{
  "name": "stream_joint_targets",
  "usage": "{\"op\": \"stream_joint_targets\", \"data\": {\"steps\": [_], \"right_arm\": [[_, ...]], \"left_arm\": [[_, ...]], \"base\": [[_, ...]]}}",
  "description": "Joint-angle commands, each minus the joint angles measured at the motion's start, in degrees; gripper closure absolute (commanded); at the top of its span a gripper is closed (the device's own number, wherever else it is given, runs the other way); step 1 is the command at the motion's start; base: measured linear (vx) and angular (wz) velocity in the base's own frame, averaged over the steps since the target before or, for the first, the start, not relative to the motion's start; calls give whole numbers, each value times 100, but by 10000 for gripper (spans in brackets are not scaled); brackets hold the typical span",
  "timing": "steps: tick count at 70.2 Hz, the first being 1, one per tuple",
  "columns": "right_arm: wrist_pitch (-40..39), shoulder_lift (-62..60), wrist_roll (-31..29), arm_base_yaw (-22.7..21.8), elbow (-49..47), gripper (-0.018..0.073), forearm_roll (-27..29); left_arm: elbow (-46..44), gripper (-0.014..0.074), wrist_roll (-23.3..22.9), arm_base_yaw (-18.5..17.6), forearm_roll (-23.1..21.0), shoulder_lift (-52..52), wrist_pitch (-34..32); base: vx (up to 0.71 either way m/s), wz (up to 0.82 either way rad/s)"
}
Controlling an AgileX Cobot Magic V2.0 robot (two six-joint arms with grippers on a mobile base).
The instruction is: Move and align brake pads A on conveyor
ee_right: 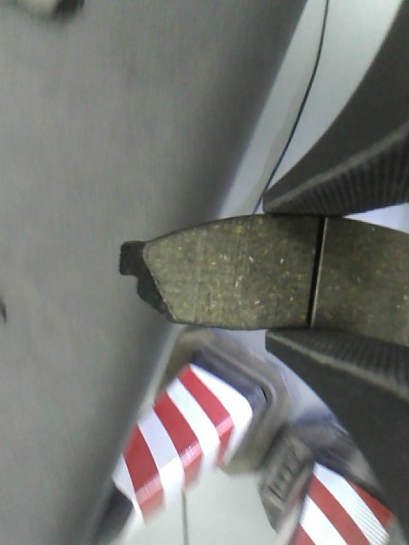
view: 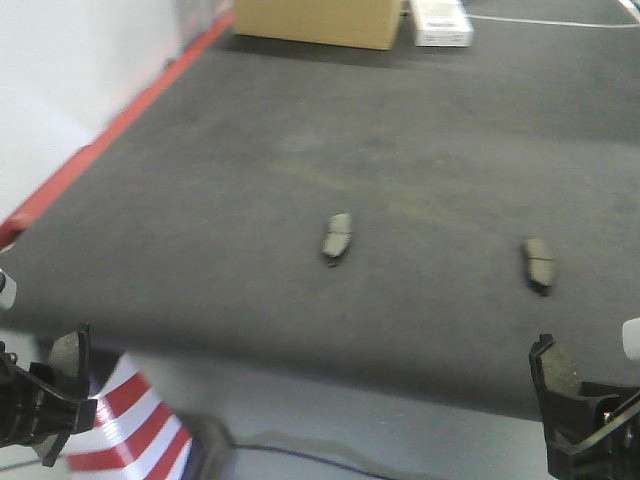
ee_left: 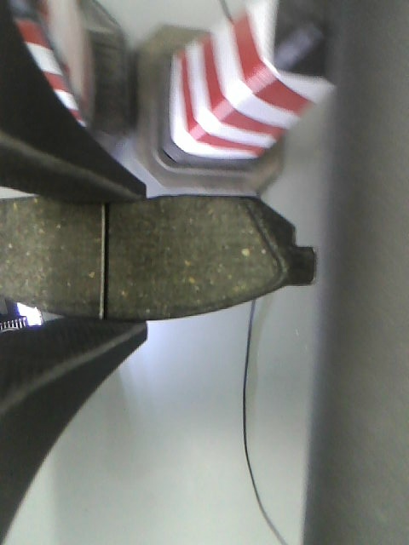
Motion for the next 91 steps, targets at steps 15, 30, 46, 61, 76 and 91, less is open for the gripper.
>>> {"op": "stream_joint_targets", "data": {"steps": [15, 30, 46, 61, 76, 91], "right_arm": [[-450, -24, -50, -8, -175, 560, -39], [-450, -24, -50, -8, -175, 560, -39], [-450, -24, -50, -8, -175, 560, -39], [-450, -24, -50, -8, -175, 560, -39], [-450, -24, -50, -8, -175, 560, -39], [-450, -24, -50, -8, -175, 560, -39]], "left_arm": [[-153, 524, -19, -38, -34, -77, -379], [-153, 524, -19, -38, -34, -77, -379], [-153, 524, -19, -38, -34, -77, -379], [-153, 524, -19, -38, -34, -77, -379], [-153, 524, -19, -38, -34, -77, -379], [-153, 524, -19, -38, -34, -77, -379]], "base": [[18, -51], [15, -43], [14, -26], [16, -4], [18, 7], [14, 8]]}}
